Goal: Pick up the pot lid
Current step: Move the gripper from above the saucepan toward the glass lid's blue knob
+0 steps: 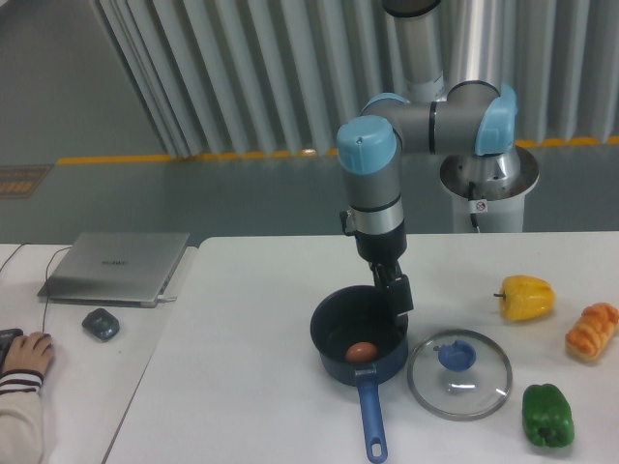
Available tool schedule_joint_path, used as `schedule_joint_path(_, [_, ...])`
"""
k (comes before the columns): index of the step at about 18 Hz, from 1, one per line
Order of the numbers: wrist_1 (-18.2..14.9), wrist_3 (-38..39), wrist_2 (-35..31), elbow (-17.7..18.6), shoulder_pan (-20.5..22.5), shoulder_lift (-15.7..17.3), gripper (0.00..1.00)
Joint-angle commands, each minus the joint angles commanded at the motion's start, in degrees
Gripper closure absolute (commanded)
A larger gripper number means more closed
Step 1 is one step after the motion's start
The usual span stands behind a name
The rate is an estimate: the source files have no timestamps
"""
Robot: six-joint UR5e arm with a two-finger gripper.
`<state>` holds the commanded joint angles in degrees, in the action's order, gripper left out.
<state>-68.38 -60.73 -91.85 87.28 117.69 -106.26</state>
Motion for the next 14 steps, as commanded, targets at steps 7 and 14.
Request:
schedule_joint_path(7, [0.0,0.0,0.1,0.8,0.4,0.3,0.0])
schedule_joint_path(14, [-0.1,0.0,0.5,0.8,2.3,0.5,0.0])
